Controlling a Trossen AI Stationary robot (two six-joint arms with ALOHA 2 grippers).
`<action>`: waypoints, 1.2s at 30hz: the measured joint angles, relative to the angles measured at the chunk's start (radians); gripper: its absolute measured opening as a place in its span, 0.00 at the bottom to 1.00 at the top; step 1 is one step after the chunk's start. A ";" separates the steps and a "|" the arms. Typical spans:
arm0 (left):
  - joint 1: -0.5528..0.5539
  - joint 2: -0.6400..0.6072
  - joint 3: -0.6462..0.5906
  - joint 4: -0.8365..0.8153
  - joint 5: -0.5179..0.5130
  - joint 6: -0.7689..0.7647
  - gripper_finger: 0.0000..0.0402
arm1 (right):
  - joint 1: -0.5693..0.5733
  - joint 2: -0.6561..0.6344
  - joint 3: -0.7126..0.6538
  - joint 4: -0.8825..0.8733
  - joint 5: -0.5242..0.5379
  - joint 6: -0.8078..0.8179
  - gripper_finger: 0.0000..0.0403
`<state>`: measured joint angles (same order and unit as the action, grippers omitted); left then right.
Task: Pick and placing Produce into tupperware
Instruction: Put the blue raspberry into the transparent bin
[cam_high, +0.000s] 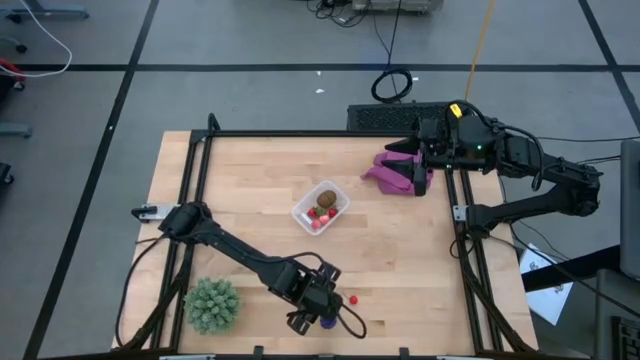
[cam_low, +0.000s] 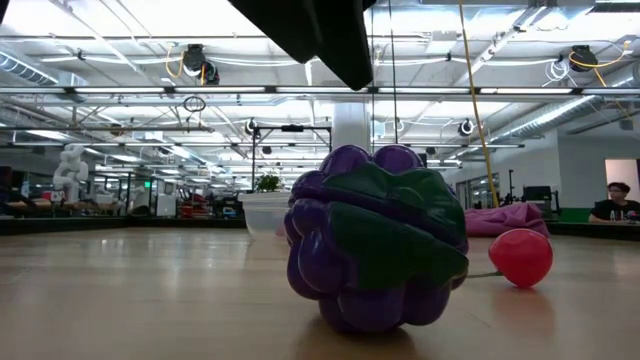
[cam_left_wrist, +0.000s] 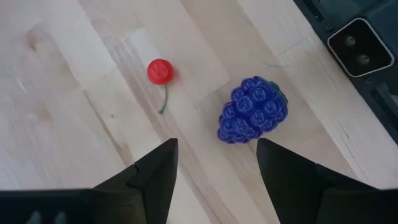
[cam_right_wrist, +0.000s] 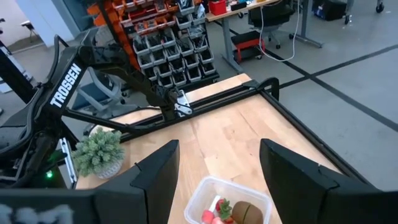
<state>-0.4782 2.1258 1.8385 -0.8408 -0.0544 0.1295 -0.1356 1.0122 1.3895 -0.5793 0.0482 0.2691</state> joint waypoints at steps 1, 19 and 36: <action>0.001 0.000 0.000 0.003 -0.007 -0.001 0.56 | 0.000 0.000 0.000 0.000 0.000 -0.003 0.53; 0.000 0.000 0.000 0.051 -0.139 -0.098 0.56 | 0.000 0.000 0.000 -0.001 0.000 -0.031 0.53; -0.002 0.000 0.000 0.025 0.036 0.092 0.56 | 0.000 0.000 0.000 -0.001 0.000 -0.023 0.53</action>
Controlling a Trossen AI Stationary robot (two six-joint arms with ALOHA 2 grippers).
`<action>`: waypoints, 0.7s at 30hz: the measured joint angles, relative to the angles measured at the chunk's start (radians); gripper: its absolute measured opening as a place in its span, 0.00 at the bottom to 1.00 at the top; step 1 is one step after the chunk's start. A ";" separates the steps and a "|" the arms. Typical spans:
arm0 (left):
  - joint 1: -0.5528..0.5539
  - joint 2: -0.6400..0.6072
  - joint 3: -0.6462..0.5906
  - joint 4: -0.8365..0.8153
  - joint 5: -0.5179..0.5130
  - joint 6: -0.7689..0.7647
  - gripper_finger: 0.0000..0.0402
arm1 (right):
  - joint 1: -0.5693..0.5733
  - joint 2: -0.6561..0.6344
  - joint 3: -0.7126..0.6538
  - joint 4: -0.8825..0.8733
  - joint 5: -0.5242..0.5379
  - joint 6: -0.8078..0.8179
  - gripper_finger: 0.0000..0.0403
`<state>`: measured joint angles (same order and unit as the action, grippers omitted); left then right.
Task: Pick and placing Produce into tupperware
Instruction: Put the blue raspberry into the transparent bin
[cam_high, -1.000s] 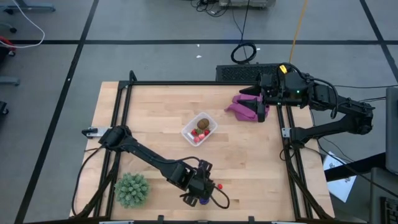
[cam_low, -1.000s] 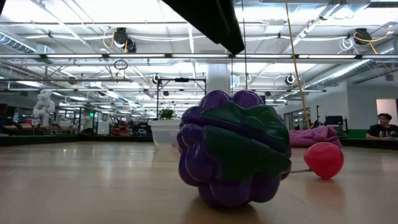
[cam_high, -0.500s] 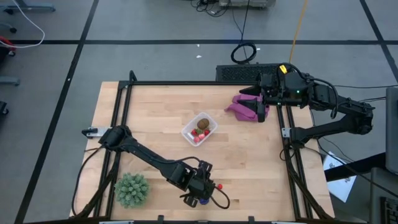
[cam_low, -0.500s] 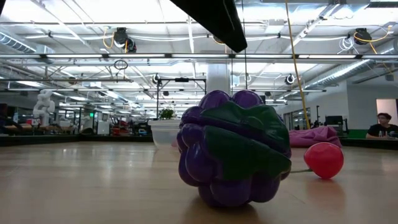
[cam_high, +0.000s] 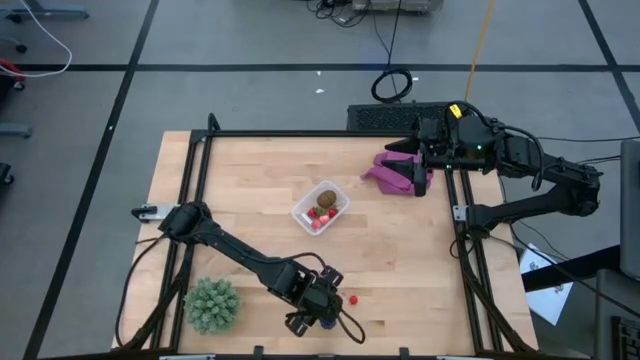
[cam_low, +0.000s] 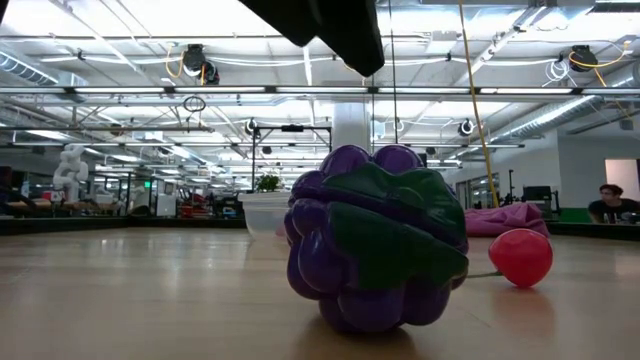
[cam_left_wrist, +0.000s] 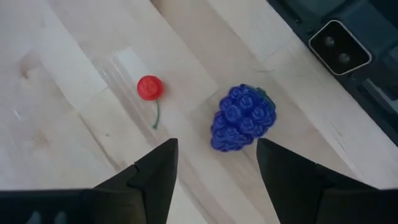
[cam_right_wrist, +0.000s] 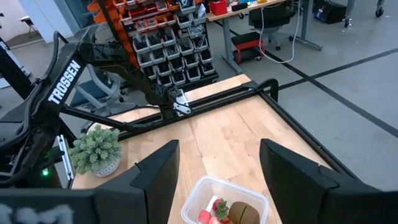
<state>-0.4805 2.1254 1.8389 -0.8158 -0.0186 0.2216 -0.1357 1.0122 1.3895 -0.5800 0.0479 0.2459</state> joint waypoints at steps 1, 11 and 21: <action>0.000 0.000 0.000 0.000 0.000 0.002 0.56 | 0.000 0.000 0.000 0.000 0.000 0.000 0.53; 0.002 0.000 0.000 -0.001 -0.034 -0.011 0.56 | 0.000 0.000 0.000 0.000 0.000 0.004 0.53; 0.003 0.000 0.000 0.003 -0.034 -0.016 0.56 | 0.000 0.000 0.000 0.000 0.000 0.004 0.53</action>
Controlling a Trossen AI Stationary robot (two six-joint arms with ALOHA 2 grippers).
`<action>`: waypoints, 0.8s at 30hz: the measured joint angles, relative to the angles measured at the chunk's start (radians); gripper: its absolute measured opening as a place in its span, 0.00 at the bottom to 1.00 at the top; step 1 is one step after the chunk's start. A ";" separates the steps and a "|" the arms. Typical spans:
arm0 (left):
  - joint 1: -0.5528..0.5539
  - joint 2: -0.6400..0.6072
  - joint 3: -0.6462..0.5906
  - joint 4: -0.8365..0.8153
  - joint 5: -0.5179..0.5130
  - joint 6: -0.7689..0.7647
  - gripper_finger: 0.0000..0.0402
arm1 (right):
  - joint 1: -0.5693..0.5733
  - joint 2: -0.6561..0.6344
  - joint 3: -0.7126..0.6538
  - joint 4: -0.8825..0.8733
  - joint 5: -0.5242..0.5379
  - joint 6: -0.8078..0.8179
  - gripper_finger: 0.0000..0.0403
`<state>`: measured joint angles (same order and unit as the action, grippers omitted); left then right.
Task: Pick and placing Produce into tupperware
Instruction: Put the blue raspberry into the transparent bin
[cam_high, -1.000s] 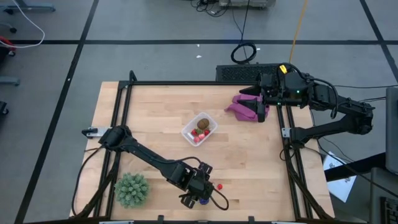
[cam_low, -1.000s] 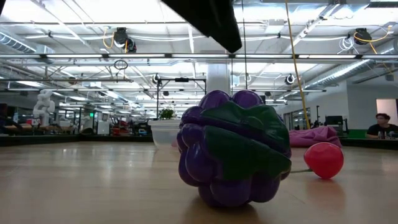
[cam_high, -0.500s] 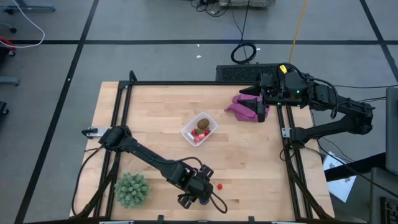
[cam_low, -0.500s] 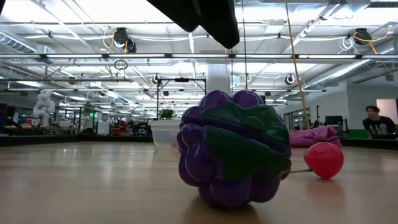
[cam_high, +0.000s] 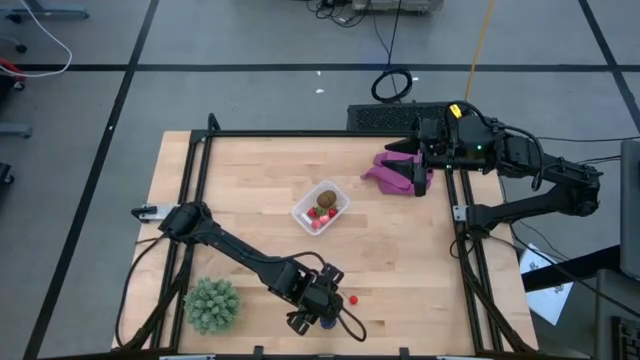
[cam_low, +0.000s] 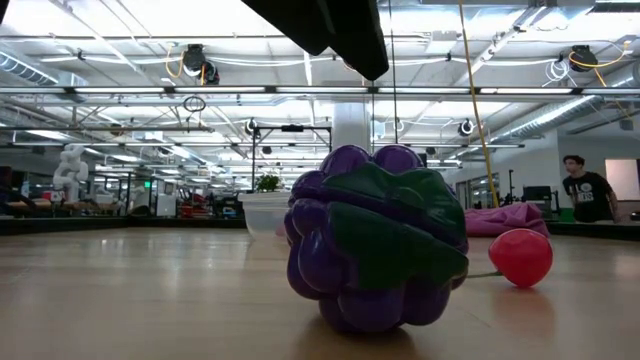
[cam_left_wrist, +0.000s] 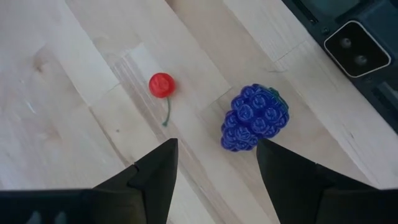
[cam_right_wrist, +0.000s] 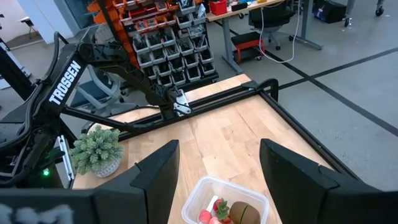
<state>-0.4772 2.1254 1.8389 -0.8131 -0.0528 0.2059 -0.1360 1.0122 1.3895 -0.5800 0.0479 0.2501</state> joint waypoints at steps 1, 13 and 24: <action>0.000 0.000 0.000 0.000 0.000 0.010 0.56 | 0.000 0.000 0.000 0.000 0.000 0.000 0.53; 0.000 0.000 0.000 0.007 0.007 -0.005 0.56 | 0.000 0.000 0.000 0.000 0.000 0.000 0.53; -0.007 0.000 0.000 0.007 0.007 0.054 0.56 | 0.000 0.000 0.000 0.000 0.000 0.000 0.53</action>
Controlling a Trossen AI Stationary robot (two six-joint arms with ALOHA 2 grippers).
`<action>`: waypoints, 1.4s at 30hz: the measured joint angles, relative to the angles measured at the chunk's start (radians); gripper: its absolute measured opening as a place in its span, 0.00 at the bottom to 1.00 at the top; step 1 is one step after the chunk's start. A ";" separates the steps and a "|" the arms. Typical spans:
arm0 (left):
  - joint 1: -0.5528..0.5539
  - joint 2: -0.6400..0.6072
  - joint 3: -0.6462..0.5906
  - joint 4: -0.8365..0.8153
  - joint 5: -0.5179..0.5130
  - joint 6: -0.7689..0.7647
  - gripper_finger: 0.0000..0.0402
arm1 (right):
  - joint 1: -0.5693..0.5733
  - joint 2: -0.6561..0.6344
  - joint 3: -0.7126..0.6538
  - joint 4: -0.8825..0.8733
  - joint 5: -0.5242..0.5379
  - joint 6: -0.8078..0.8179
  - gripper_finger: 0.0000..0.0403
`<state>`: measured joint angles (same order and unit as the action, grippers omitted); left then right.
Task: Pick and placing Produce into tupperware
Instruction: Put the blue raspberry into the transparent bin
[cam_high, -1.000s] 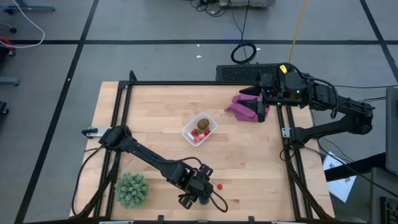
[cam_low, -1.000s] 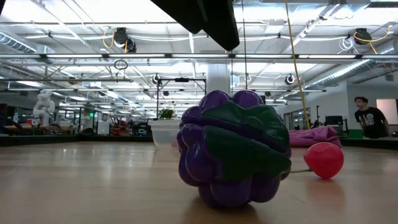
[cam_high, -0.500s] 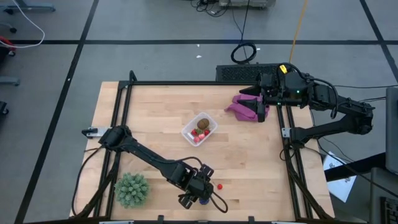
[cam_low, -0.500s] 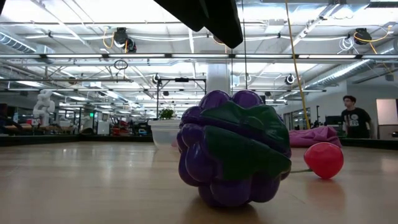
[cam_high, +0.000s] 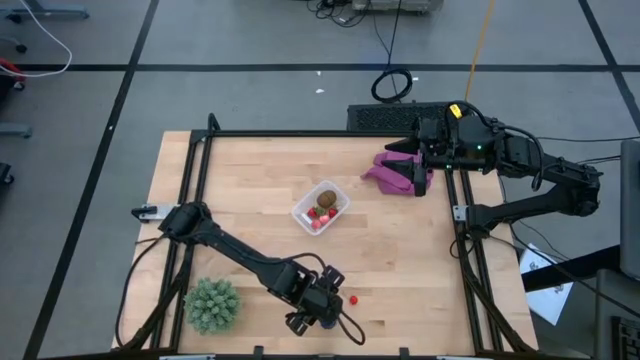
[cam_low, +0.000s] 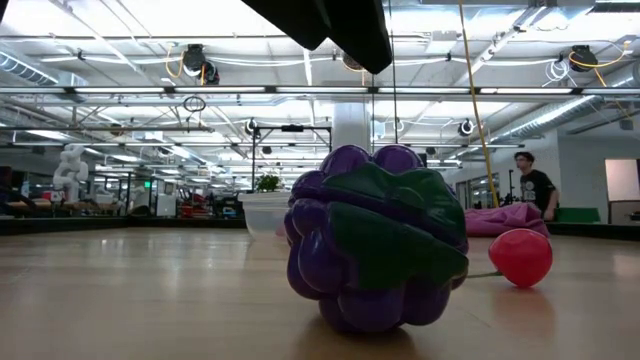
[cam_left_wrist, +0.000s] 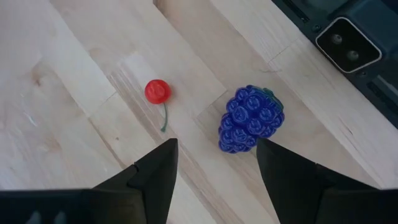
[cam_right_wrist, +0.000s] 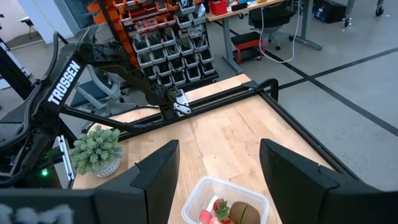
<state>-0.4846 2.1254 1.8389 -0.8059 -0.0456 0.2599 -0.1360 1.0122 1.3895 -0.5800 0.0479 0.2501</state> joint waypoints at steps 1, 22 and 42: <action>-0.002 0.000 0.000 0.000 0.000 0.004 0.56 | 0.000 0.000 0.000 0.000 0.000 0.000 0.53; -0.035 -0.001 -0.029 0.077 0.000 0.005 0.88 | 0.000 0.000 0.000 0.000 0.000 0.000 0.53; -0.045 0.006 -0.147 0.191 0.038 0.055 0.89 | 0.000 0.000 0.000 0.009 0.000 0.034 0.53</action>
<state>-0.5297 2.1315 1.6917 -0.6152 -0.0078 0.3151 -0.1356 1.0122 1.3895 -0.5709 0.0478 0.2842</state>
